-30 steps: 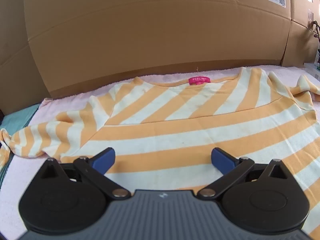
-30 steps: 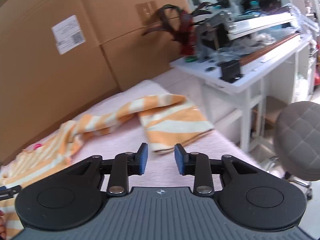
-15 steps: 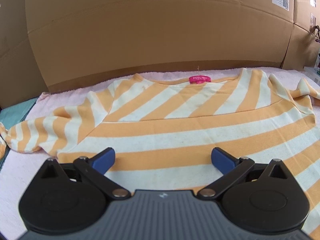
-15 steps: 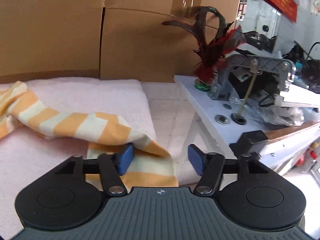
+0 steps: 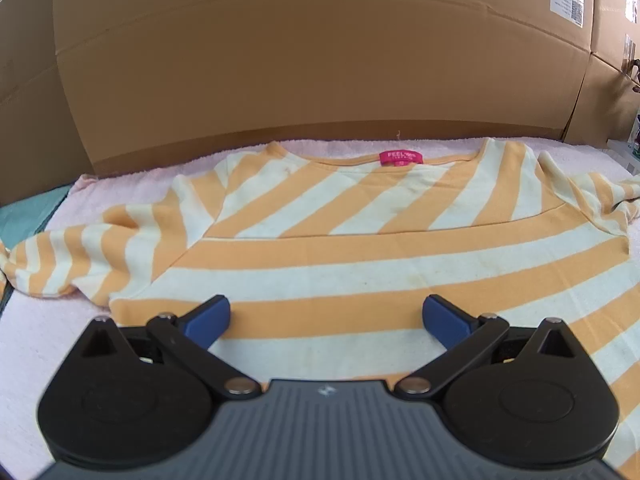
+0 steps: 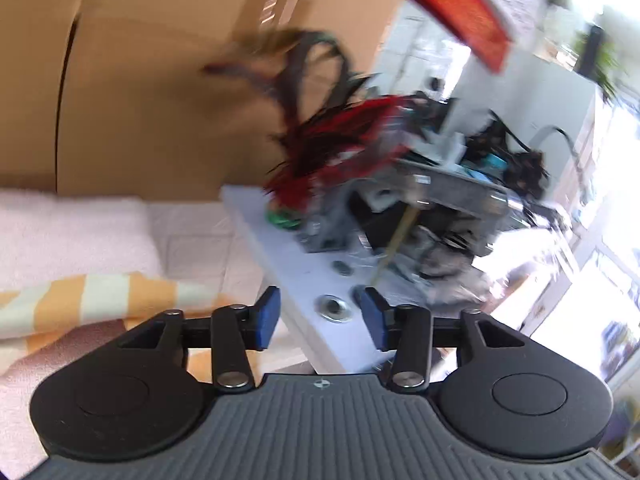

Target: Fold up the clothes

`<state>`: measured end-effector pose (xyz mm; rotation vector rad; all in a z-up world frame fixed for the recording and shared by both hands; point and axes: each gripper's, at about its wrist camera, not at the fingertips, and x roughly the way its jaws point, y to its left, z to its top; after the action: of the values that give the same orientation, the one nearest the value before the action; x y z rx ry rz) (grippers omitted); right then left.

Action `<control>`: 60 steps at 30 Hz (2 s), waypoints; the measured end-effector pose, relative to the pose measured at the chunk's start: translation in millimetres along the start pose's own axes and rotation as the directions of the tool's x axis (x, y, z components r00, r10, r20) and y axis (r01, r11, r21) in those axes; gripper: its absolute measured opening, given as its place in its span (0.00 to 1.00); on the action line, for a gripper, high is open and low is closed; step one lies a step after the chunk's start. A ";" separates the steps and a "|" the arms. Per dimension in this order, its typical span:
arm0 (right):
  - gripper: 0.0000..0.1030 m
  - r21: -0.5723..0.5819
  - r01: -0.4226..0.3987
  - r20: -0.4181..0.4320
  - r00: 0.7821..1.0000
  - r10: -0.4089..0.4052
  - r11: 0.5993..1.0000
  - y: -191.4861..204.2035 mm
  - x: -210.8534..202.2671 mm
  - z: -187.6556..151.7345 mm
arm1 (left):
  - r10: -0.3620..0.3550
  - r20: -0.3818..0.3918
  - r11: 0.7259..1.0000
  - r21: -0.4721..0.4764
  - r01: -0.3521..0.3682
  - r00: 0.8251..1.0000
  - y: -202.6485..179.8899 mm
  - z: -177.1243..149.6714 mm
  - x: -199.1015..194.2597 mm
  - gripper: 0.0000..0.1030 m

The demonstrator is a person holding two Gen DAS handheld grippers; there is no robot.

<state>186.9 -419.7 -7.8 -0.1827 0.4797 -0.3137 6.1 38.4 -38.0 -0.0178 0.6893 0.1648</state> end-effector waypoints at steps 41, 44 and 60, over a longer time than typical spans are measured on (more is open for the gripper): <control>0.02 0.993 -0.114 0.114 0.882 0.458 -0.027 -47.3 25.4 -63.7 | -0.186 0.024 0.982 0.043 0.185 0.982 -122.6 96.3 103.9 0.99; 0.02 0.972 -0.224 0.180 0.900 0.397 0.066 -64.2 2.0 -49.6 | -0.195 0.029 0.981 0.024 0.194 0.980 -118.5 96.5 103.6 0.99; 0.44 0.881 -0.381 0.126 0.759 0.638 0.279 -50.4 -25.0 -50.4 | -0.182 0.024 0.983 0.014 0.182 0.983 -108.7 96.2 98.8 0.99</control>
<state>129.0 -463.5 -28.8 1.0827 0.5510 0.1178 159.1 -47.7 -30.5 -0.0672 0.6599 -0.0150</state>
